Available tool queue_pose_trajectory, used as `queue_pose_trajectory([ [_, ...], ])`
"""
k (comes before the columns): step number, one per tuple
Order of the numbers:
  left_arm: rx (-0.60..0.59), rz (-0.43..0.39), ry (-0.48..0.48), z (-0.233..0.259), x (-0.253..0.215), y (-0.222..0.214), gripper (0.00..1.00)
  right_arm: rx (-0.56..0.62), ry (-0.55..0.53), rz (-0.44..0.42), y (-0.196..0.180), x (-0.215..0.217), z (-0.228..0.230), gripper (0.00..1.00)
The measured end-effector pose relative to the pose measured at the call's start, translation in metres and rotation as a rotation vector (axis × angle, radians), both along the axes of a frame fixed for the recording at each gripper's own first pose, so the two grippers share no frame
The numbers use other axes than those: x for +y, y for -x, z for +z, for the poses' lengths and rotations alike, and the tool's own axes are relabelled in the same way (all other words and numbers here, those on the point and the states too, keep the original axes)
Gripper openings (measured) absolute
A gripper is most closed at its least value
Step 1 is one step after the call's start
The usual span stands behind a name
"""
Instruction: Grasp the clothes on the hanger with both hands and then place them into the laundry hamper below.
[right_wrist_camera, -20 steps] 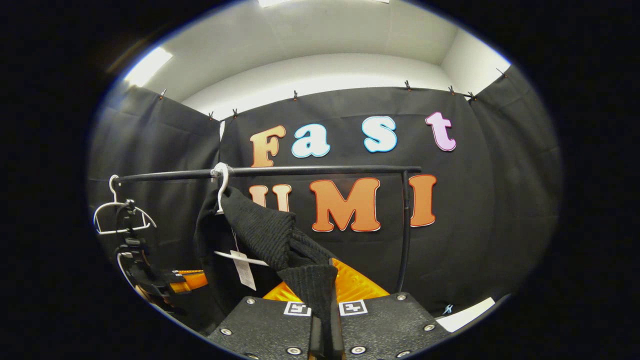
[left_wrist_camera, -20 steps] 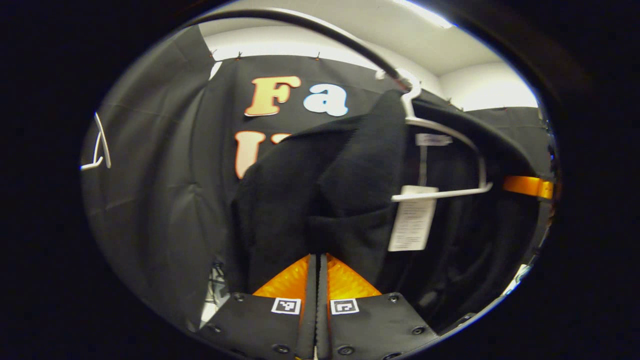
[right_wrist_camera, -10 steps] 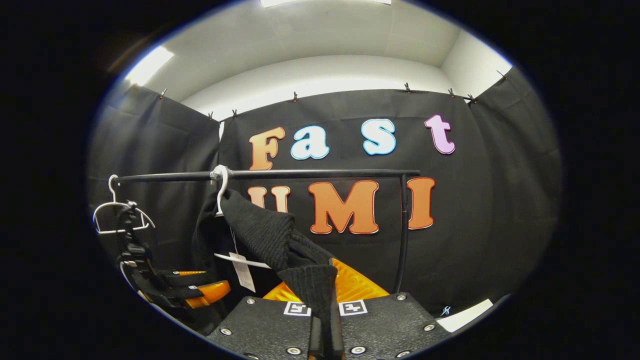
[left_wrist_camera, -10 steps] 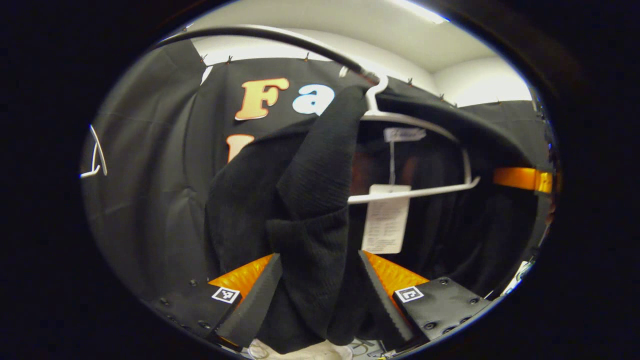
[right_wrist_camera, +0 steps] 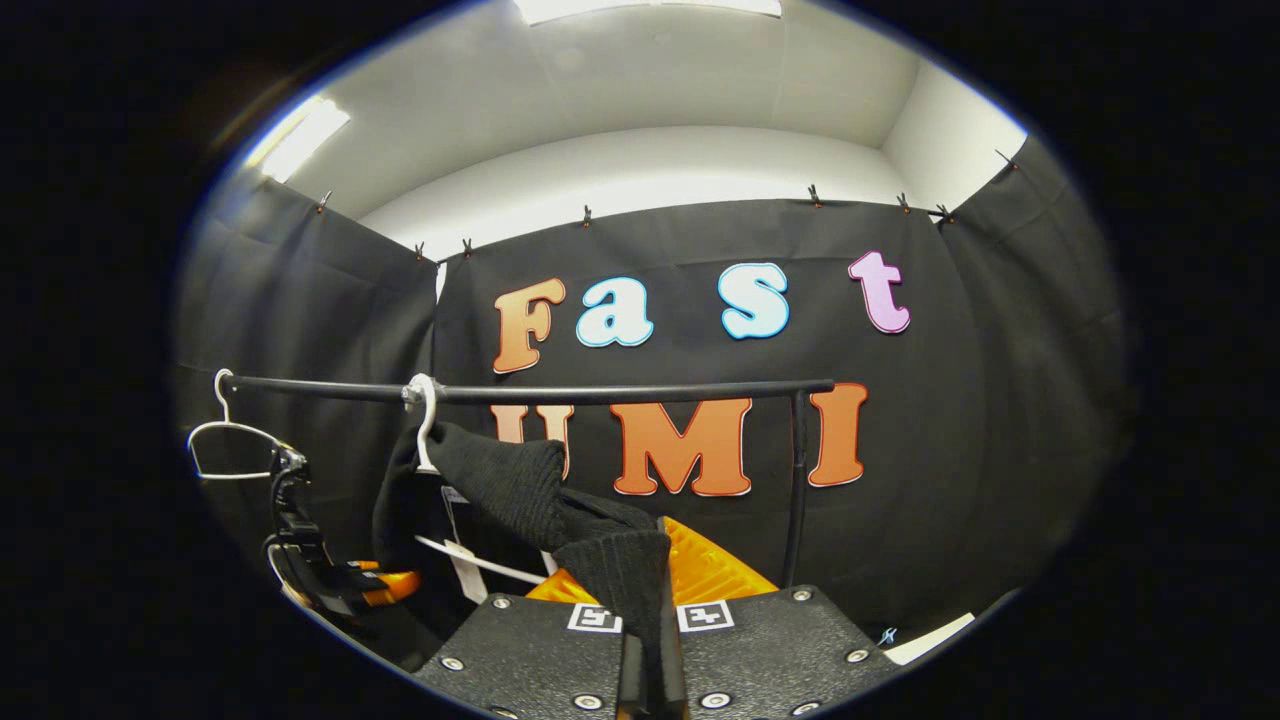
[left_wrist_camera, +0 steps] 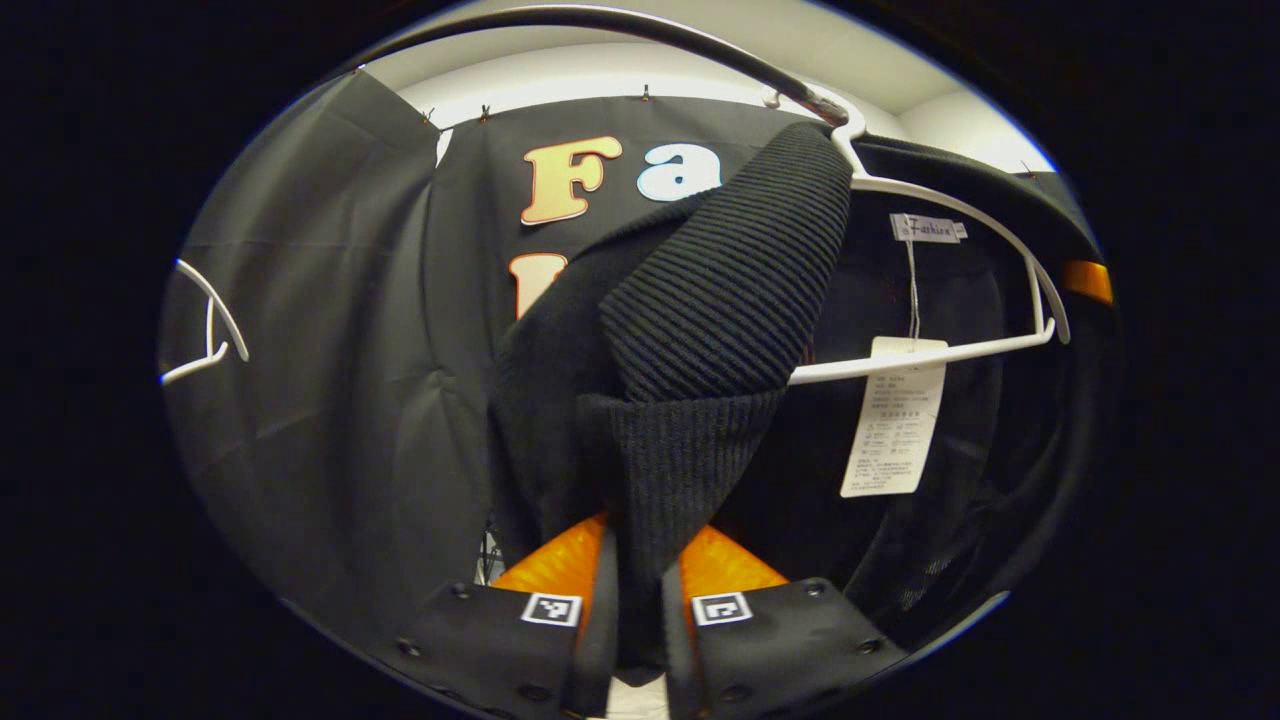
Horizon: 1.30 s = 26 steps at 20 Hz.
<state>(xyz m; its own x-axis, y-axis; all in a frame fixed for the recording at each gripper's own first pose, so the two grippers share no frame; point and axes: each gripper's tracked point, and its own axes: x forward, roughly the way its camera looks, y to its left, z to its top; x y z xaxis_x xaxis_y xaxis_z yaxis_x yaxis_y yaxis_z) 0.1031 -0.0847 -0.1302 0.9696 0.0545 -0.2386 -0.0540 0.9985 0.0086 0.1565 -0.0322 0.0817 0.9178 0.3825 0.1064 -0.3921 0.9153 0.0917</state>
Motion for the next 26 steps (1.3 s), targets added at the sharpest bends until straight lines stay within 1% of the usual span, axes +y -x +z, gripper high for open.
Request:
queue_pose_trajectory([
  [1, -0.009, -0.001, 0.004, 0.005, 0.006, -0.003, 0.16, 0.004, 0.008, 0.006, -0.008, -0.001, -0.002, 0.12],
  [2, -0.02, 0.012, 0.003, 0.01, 0.014, -0.003, 0.16, 0.013, 0.01, 0.018, -0.011, 0.0, -0.003, 0.12],
  [3, -0.033, 0.021, -0.005, 0.015, 0.025, 0.0, 0.09, 0.024, 0.009, 0.035, -0.018, 0.0, -0.005, 0.12],
  [4, -0.051, 0.037, -0.02, 0.022, 0.034, 0.001, 0.09, 0.037, 0.001, 0.058, -0.026, 0.002, -0.008, 0.12],
  [5, -0.072, 0.054, -0.037, 0.03, 0.044, 0.005, 0.12, 0.06, -0.016, 0.088, -0.033, 0.003, -0.011, 0.12],
  [6, -0.088, 0.07, -0.049, 0.038, 0.054, 0.008, 0.12, 0.085, -0.04, 0.122, -0.041, 0.005, -0.017, 0.12],
  [7, -0.103, 0.086, -0.058, 0.045, 0.061, 0.008, 0.09, 0.108, -0.062, 0.157, -0.048, 0.006, -0.021, 0.12],
  [8, -0.118, 0.096, -0.062, 0.055, 0.066, 0.008, 0.12, 0.129, -0.08, 0.19, -0.057, 0.006, -0.026, 0.12],
  [10, -0.142, 0.107, -0.05, 0.069, 0.073, 0.007, 0.12, 0.178, -0.131, 0.261, -0.072, 0.01, -0.038, 0.12],
  [12, -0.157, 0.118, -0.031, 0.08, 0.081, 0.011, 0.09, 0.237, -0.192, 0.328, -0.086, 0.018, -0.054, 0.12],
  [14, -0.172, 0.132, -0.021, 0.09, 0.091, 0.018, 0.09, 0.304, -0.245, 0.371, -0.1, 0.029, -0.079, 0.12],
  [15, -0.181, 0.143, -0.023, 0.094, 0.096, 0.019, 0.06, 0.335, -0.271, 0.391, -0.104, 0.036, -0.092, 0.12],
  [16, -0.188, 0.153, -0.022, 0.099, 0.101, 0.02, 0.09, 0.357, -0.289, 0.409, -0.108, 0.046, -0.105, 0.12],
  [19, -0.182, 0.167, 0.021, 0.099, 0.109, 0.022, 0.09, 0.425, -0.33, 0.439, -0.117, 0.075, -0.15, 0.13],
  [21, -0.179, 0.187, 0.007, 0.098, 0.125, 0.03, 0.09, 0.475, -0.358, 0.455, -0.118, 0.097, -0.175, 0.12],
  [23, -0.171, 0.198, -0.009, 0.093, 0.134, 0.037, 0.09, 0.516, -0.374, 0.468, -0.119, 0.117, -0.191, 0.12],
  [24, -0.164, 0.204, -0.015, 0.092, 0.138, 0.041, 0.12, 0.53, -0.398, 0.477, -0.119, 0.125, -0.195, 0.12],
  [25, -0.155, 0.21, -0.018, 0.087, 0.14, 0.046, 0.09, 0.541, -0.431, 0.487, -0.118, 0.132, -0.196, 0.12],
  [26, -0.148, 0.211, -0.015, 0.083, 0.142, 0.048, 0.09, 0.557, -0.449, 0.489, -0.117, 0.137, -0.202, 0.12],
])
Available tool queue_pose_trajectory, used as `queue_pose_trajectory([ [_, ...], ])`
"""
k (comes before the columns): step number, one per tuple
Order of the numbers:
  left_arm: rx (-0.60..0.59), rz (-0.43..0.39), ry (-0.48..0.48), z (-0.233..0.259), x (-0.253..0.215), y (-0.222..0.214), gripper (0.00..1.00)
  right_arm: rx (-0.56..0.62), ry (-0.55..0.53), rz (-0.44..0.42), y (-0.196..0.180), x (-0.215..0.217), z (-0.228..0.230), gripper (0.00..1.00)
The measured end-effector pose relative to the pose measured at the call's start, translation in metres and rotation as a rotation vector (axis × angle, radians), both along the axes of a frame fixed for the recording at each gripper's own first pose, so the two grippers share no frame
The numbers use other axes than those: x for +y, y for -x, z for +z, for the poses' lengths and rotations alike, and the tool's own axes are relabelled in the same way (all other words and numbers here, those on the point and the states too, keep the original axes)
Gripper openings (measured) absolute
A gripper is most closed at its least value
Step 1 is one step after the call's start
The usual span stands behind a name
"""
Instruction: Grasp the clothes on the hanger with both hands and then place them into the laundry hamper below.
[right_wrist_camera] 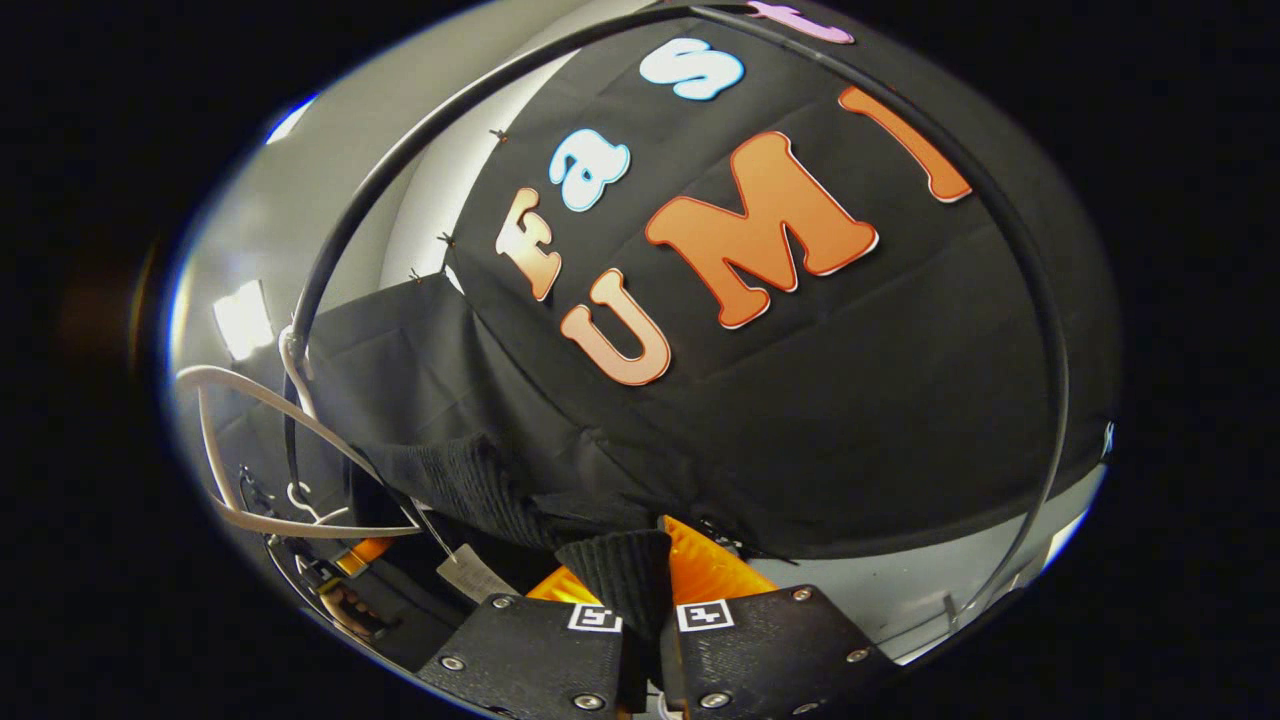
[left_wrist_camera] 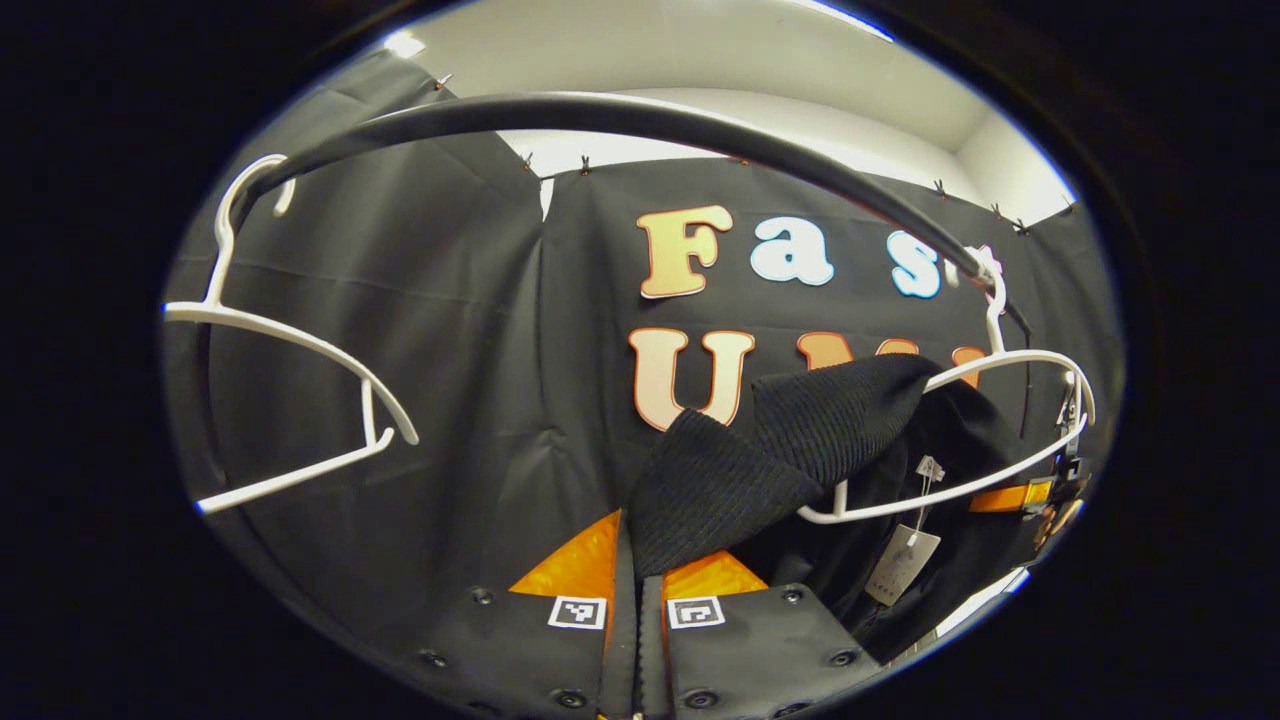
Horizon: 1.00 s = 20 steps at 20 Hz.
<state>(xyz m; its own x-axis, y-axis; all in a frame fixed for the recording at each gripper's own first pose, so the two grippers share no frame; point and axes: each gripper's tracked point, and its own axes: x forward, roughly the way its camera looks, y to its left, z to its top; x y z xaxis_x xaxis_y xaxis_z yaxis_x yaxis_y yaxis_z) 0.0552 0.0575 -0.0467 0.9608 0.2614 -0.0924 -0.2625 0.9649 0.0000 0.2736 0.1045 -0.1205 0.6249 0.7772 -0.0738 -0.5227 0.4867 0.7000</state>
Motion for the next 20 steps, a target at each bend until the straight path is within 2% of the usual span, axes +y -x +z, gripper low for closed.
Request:
queue_pose_trajectory([
  [1, 0.009, -0.002, 0.005, -0.006, 0.001, 0.001, 0.12, 0.011, -0.003, 0.002, 0.002, 0.006, -0.006, 0.12],
  [5, 0.045, -0.014, -0.037, -0.024, 0.001, 0.006, 0.09, 0.045, 0.022, 0.021, 0.012, 0.026, -0.031, 0.12],
  [8, 0.062, -0.025, -0.013, -0.031, 0.004, 0.005, 0.09, 0.083, 0.036, 0.024, 0.02, 0.039, -0.046, 0.12],
  [11, 0.062, -0.008, 0.046, -0.036, 0.014, 0.01, 0.09, 0.103, 0.093, 0.03, 0.028, 0.059, -0.061, 0.13],
  [12, 0.066, 0.003, 0.045, -0.037, 0.019, 0.011, 0.09, 0.111, 0.116, 0.035, 0.03, 0.068, -0.068, 0.05],
  [16, 0.117, 0.063, 0.017, -0.055, 0.04, 0.016, 0.09, 0.131, 0.198, 0.036, 0.039, 0.089, -0.092, 0.05],
  [20, 0.189, 0.067, -0.033, -0.087, 0.049, 0.028, 0.09, 0.175, 0.274, -0.004, 0.039, 0.086, -0.126, 0.05],
])
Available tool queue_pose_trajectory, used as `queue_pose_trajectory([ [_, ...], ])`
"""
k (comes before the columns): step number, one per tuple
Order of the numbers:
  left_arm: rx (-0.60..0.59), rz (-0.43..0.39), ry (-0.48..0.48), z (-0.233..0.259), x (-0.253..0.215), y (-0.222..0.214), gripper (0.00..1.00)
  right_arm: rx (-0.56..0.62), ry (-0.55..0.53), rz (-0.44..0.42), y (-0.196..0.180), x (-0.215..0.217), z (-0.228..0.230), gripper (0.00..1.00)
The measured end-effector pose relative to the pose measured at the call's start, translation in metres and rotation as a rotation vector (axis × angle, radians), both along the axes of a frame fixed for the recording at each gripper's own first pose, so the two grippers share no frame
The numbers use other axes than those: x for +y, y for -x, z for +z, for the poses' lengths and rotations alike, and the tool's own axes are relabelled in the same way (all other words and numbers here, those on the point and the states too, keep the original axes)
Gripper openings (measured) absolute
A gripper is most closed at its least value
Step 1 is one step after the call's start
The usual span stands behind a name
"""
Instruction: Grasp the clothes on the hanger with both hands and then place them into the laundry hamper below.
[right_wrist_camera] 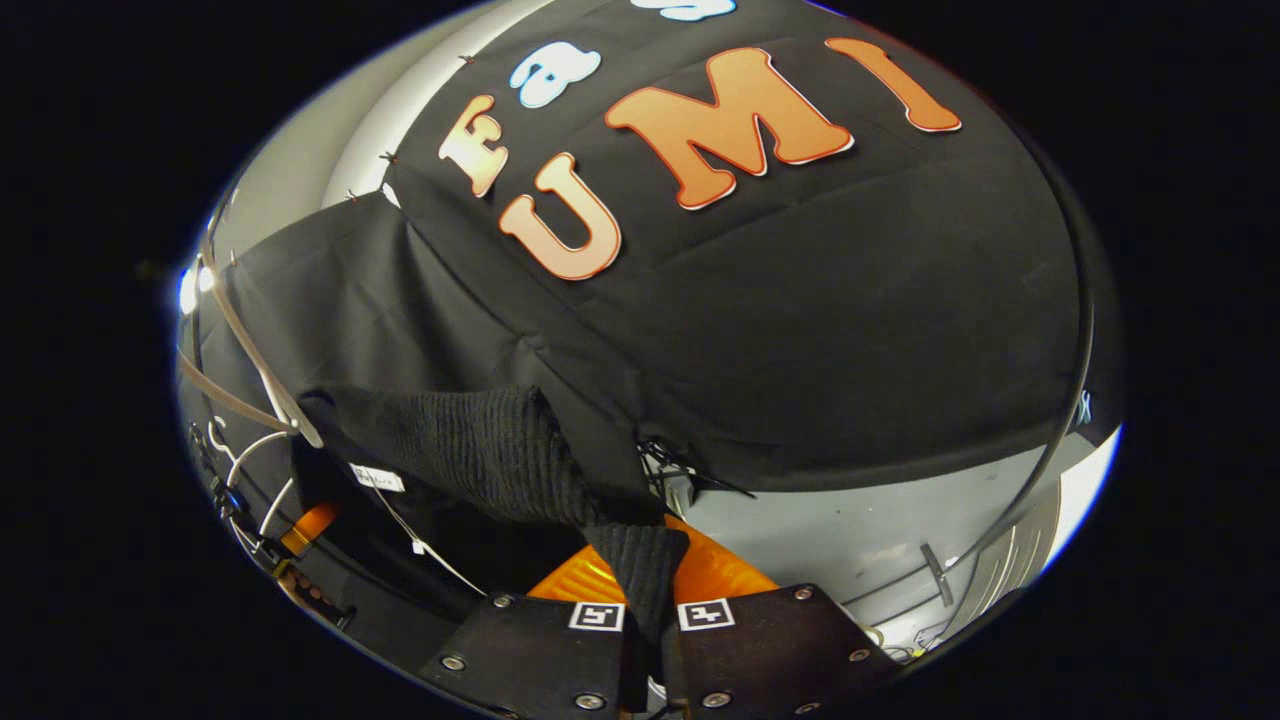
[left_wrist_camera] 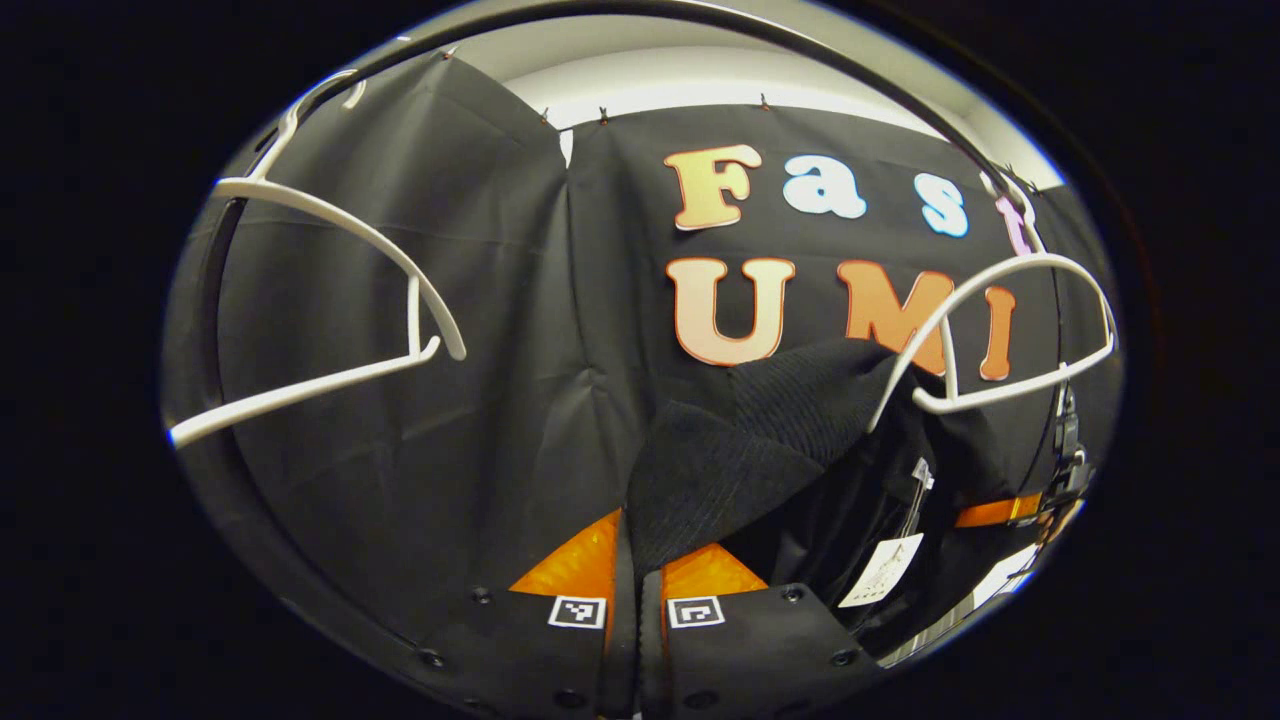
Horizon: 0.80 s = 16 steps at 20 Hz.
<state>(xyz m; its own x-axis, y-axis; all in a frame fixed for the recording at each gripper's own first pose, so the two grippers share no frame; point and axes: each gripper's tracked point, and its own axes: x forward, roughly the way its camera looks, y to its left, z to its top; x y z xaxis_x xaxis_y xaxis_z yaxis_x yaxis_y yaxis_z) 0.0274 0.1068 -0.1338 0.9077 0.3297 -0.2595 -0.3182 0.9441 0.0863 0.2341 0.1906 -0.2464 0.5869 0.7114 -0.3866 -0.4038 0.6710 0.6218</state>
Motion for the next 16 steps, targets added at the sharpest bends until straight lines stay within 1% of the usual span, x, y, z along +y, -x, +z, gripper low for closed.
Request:
queue_pose_trajectory([
  [1, 0.016, -0.007, -0.01, -0.002, 0.003, 0.0, 0.09, 0.014, 0.011, -0.019, 0.0, -0.005, -0.008, 0.05],
  [3, 0.048, -0.023, 0.006, -0.017, 0.001, 0.0, 0.08, 0.038, 0.027, -0.058, -0.002, -0.019, -0.023, 0.05],
  [4, 0.067, -0.035, 0.024, -0.026, -0.002, -0.001, 0.09, 0.052, 0.027, -0.068, -0.001, -0.022, -0.03, 0.13],
  [9, 0.144, -0.092, 0.039, -0.067, -0.017, -0.012, 0.09, 0.107, 0.039, -0.121, 0.019, -0.044, -0.056, 0.13],
  [12, 0.189, -0.133, 0.065, -0.086, -0.033, -0.006, 0.09, 0.124, 0.063, -0.126, 0.034, -0.05, -0.069, 0.13],
  [13, 0.205, -0.148, 0.07, -0.095, -0.039, -0.008, 0.11, 0.125, 0.078, -0.125, 0.04, -0.051, -0.073, 0.13],
  [14, 0.219, -0.164, 0.074, -0.104, -0.046, -0.009, 0.09, 0.129, 0.093, -0.123, 0.046, -0.052, -0.079, 0.13],
  [16, 0.247, -0.193, 0.087, -0.12, -0.058, -0.012, 0.09, 0.144, 0.107, -0.116, 0.058, -0.049, -0.088, 0.13],
])
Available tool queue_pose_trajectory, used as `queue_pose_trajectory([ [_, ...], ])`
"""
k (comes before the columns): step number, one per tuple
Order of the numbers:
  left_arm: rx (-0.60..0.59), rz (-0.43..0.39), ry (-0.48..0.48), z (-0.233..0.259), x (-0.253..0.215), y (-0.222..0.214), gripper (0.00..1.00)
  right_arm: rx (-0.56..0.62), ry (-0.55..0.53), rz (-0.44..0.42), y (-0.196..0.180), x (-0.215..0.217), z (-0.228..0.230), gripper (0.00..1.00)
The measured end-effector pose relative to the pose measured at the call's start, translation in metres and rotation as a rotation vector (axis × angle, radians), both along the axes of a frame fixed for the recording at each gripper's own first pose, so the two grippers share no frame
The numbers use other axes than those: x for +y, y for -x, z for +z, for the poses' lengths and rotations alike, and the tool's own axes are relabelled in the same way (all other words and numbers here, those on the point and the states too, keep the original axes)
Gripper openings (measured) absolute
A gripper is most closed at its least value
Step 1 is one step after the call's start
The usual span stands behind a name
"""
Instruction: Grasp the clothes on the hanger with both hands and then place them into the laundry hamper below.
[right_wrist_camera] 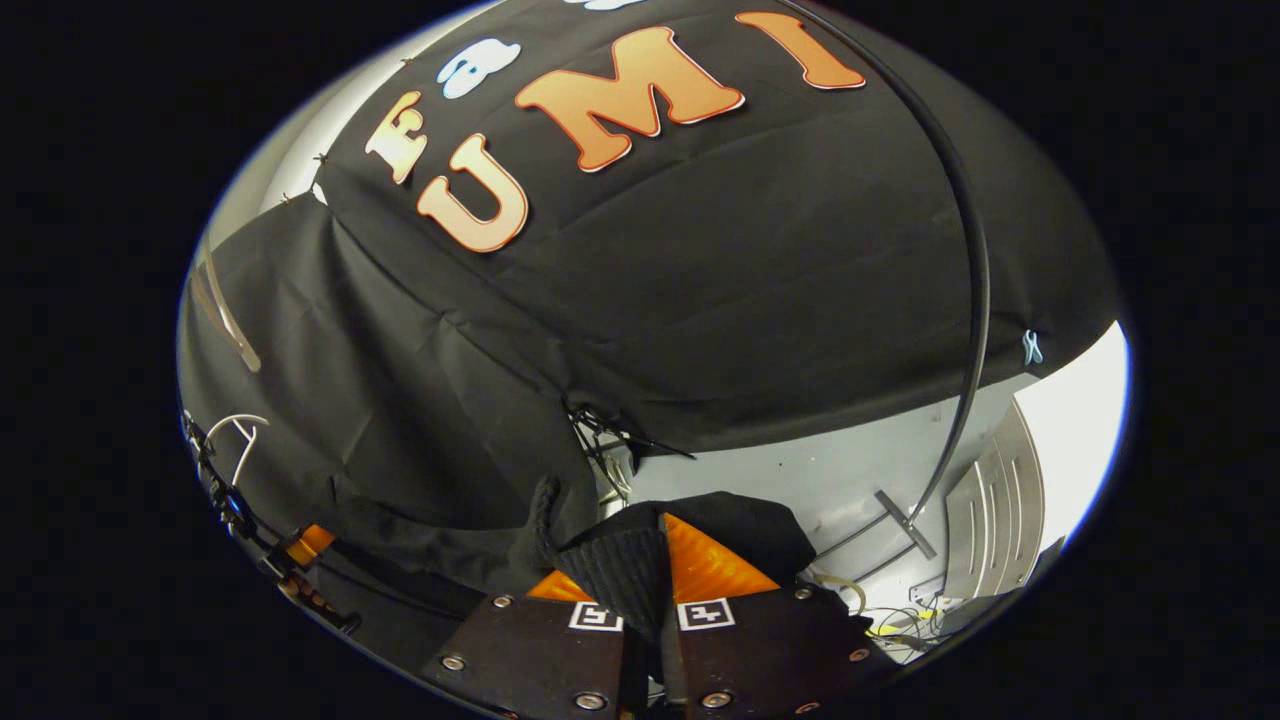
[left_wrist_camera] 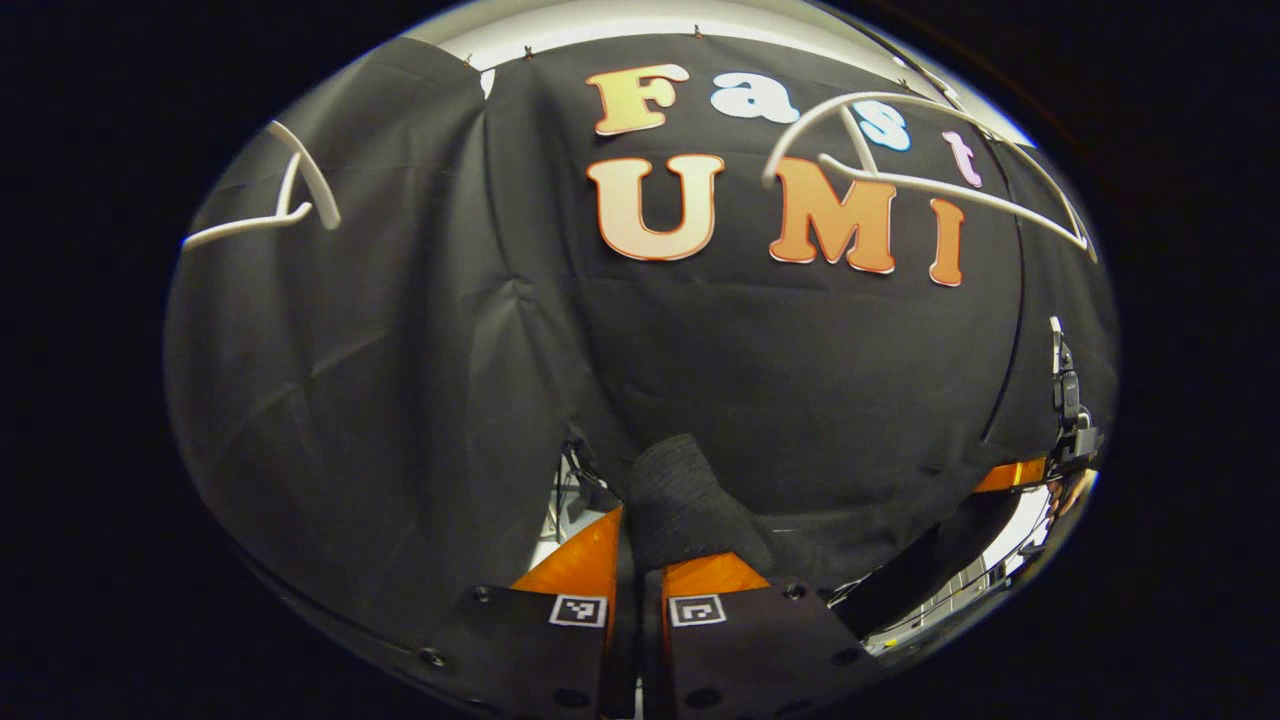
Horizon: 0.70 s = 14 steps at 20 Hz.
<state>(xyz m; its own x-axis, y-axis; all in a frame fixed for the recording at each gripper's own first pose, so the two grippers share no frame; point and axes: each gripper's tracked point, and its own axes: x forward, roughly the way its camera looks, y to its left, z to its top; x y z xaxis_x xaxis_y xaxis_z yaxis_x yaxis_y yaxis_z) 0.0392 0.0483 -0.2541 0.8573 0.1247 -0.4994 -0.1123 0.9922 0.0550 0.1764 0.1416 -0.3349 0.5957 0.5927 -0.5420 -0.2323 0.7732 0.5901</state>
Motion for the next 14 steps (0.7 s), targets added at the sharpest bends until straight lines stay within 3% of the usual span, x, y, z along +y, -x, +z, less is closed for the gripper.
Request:
queue_pose_trajectory([
  [8, 0.214, -0.092, 0.086, -0.1, -0.05, 0.007, 0.09, 0.1, 0.133, 0.042, 0.046, 0.02, -0.06, 0.13],
  [14, 0.384, -0.07, 0.176, -0.149, -0.07, 0.008, 0.09, 0.161, 0.281, 0.07, 0.074, 0.025, -0.105, 0.14],
])
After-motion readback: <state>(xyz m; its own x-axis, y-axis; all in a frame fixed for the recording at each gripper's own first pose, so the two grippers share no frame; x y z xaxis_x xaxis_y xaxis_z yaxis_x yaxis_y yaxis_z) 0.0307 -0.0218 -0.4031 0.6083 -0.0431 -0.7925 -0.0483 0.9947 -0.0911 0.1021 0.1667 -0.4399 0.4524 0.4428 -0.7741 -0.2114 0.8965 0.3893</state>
